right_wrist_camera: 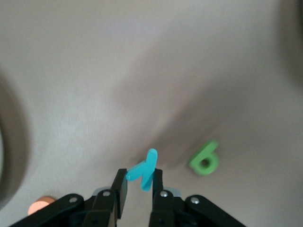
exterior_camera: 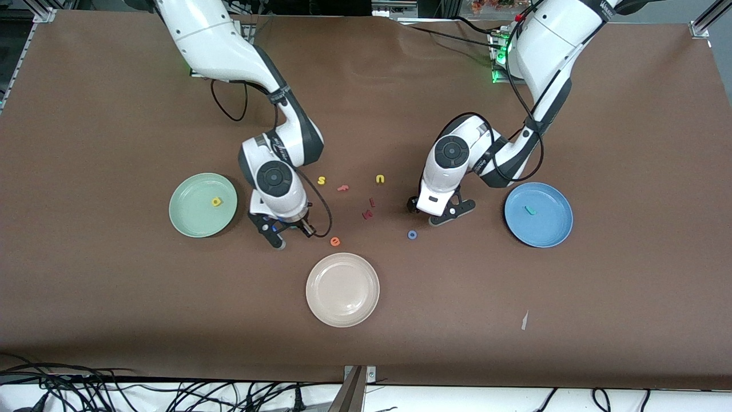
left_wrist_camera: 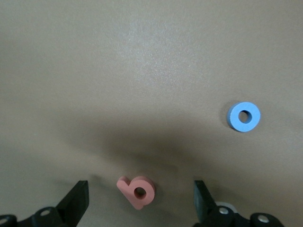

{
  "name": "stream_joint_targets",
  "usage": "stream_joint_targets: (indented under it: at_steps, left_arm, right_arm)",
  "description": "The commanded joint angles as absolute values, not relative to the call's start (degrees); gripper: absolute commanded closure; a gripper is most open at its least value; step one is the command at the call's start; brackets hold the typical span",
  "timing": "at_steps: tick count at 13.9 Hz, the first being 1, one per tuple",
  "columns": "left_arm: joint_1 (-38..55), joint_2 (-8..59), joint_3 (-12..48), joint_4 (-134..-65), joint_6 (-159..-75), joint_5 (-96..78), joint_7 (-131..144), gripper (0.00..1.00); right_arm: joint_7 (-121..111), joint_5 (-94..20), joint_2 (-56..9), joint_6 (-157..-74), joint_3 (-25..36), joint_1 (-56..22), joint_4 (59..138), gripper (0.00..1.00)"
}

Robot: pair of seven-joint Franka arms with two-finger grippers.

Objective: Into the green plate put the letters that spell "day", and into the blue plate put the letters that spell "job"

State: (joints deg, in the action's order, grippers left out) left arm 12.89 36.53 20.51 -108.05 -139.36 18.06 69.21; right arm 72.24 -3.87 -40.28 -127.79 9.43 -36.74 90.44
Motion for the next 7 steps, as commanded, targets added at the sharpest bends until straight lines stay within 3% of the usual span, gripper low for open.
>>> stream_joint_targets:
  at_steps: [1, 5, 7]
  left_arm:
    - [13.5, 38.0, 20.3, -106.5, -139.3, 20.1, 72.6, 0.14]
    - [13.4, 38.4, 20.4, -106.7, -139.3, 19.7, 72.9, 0.31]
    - [13.4, 38.4, 20.4, -106.8, -139.3, 19.3, 73.0, 0.37]
  right_arm:
    - [62.4, -4.1, -34.0, -121.1, 11.9, -36.2, 92.7, 0.91]
    - [44.5, -4.7, -23.5, -122.6, 19.8, -35.9, 106.4, 0.91]
    - [35.7, -7.5, -19.7, -128.0, 23.1, -35.8, 114.8, 0.91]
